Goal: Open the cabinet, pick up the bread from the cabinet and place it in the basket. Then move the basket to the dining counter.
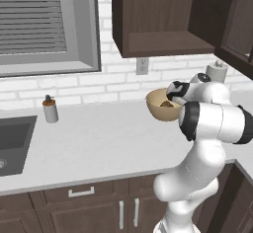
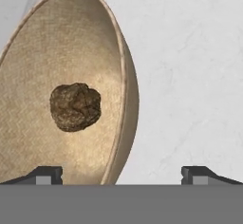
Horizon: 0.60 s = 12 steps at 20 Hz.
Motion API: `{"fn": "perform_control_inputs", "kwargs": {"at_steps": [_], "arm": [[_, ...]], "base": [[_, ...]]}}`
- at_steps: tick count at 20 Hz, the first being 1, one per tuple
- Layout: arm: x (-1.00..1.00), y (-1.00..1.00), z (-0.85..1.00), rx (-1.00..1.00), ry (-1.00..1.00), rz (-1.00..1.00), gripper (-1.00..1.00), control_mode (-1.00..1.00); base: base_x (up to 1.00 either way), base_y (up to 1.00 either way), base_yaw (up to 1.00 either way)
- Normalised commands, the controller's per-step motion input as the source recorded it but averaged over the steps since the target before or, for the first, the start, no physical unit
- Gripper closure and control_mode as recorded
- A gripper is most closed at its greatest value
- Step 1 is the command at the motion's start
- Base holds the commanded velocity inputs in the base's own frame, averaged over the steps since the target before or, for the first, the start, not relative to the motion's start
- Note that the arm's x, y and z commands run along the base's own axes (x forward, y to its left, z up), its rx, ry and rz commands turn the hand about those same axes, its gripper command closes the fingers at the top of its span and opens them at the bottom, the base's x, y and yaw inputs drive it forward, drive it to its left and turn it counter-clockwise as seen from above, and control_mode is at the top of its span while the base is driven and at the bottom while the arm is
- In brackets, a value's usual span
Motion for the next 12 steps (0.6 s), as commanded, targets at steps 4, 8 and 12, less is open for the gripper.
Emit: {"fn": "perform_control_inputs", "kwargs": {"at_steps": [4,8,12], "arm": [[0.32,-0.05,-0.28,0.0,0.02,0.0,-1.0,-1.0],[0.28,-0.05,-0.32,0.0,0.02,0.0,-1.0,-1.0],[0.3,0.0,-0.38,0.0,0.03,0.0,-1.0,-1.0]], "base": [[0.0,0.0,0.0],[0.0,0.0,0.0],[0.0,0.0,0.0]]}}
